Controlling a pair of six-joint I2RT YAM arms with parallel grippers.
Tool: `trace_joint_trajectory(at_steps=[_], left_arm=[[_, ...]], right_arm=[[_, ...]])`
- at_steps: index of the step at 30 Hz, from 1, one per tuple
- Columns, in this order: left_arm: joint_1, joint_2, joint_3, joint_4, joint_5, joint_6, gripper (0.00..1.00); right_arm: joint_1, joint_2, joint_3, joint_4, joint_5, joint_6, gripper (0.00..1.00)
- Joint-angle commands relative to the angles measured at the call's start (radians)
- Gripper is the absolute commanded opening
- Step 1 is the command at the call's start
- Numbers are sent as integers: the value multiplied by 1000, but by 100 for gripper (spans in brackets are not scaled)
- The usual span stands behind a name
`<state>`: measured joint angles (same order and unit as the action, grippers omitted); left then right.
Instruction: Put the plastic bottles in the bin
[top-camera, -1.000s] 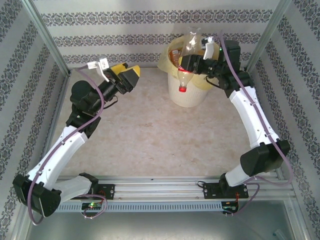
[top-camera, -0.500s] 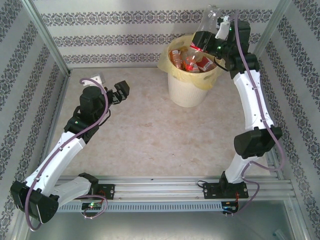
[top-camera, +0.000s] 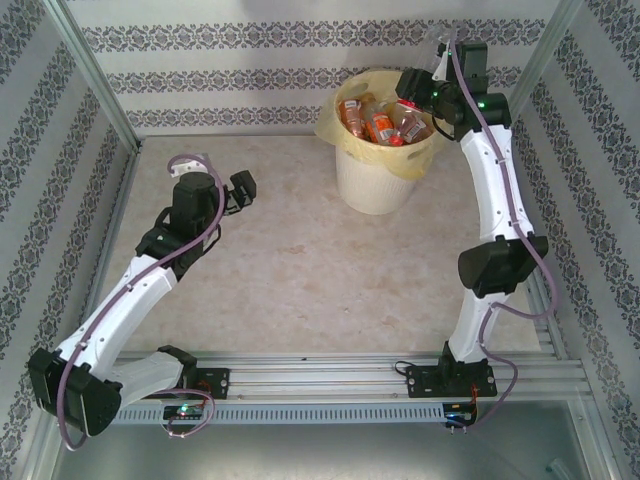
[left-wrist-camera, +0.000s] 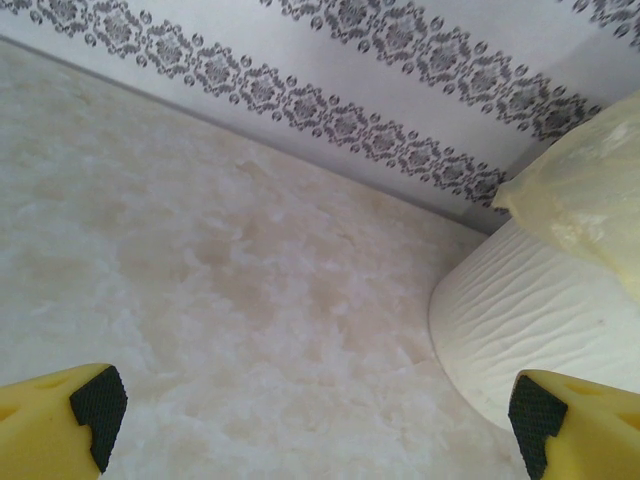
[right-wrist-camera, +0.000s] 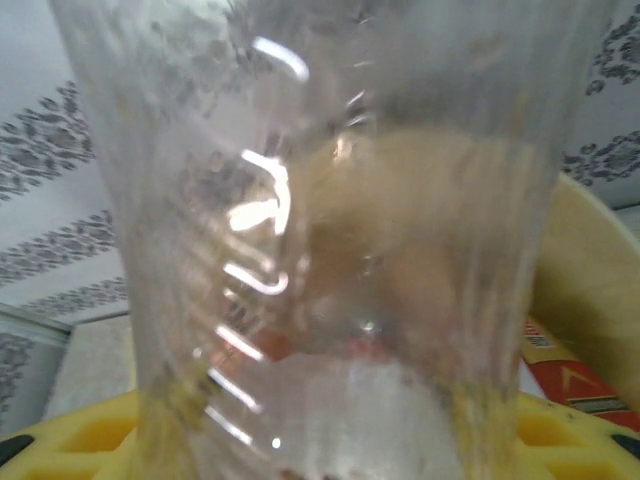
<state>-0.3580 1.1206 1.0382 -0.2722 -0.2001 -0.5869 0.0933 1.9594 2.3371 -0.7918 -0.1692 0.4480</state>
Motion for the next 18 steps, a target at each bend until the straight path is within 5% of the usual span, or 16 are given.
trace_joint_trajectory(at_steps=[1,9,18], left_arm=[[10,9,37,-44,-11,-22,100],[14,46,58,-51,4,-39,100],[16,89,86,-71,27,-48,100]], right_arm=[[-9,35,79,-128,82,-88,56],[-8,146,218,-293,55,-156,57],[-5,157,243,-273,44,-167,79]])
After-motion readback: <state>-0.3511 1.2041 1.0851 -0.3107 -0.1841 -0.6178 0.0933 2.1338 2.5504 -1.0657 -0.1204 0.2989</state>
